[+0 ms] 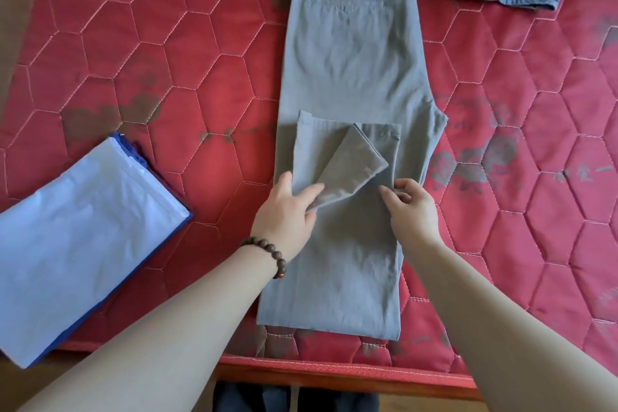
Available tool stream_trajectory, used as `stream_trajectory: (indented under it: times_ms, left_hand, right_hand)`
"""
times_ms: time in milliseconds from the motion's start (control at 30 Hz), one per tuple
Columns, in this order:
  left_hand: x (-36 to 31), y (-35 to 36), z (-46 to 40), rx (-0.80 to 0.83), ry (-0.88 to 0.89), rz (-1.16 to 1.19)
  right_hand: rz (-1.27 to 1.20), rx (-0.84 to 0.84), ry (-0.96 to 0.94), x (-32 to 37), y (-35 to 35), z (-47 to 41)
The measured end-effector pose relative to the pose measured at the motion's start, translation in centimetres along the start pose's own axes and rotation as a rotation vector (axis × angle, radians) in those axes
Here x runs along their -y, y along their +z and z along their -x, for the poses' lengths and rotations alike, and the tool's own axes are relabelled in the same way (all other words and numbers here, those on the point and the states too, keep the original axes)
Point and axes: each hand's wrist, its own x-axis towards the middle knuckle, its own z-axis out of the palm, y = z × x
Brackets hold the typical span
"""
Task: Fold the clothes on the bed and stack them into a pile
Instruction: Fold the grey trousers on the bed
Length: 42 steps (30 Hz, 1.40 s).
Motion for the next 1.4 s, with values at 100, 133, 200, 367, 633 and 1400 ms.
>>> stream_trajectory:
  times_ms: [100,133,200,367,633,1400]
  left_hand:
    - [-0.1,-0.6,-1.6,-0.105,-0.154,0.226]
    - [0.1,-0.9,-2.2,-0.165,-0.22,0.314]
    - [0.6,-1.2,-3.1,-0.248,-0.343,0.448]
    - [0.7,-1.7,-4.3,-0.188,-0.36,0.505]
    - [1.7,-1.3,-6.3,-0.202,-0.484,0.829]
    - [4.0,-5.3,-5.8,0.47,-0.886,1.056]
  right_hand:
    - [0.027,-0.002,0.0,0.4,-0.2,-0.1]
    - [0.029,-0.029,-0.005,0.5,-0.3,-0.1]
    - [0.034,-0.081,-0.003,0.5,-0.4,-0.3]
    - [0.084,-0.006,0.08,1.0,-0.2,-1.3]
    - [-0.013,-0.02,0.012,2.0,-0.1,-1.7]
    - [-0.269,0.307,0.296,0.7,-2.8,-1.2]
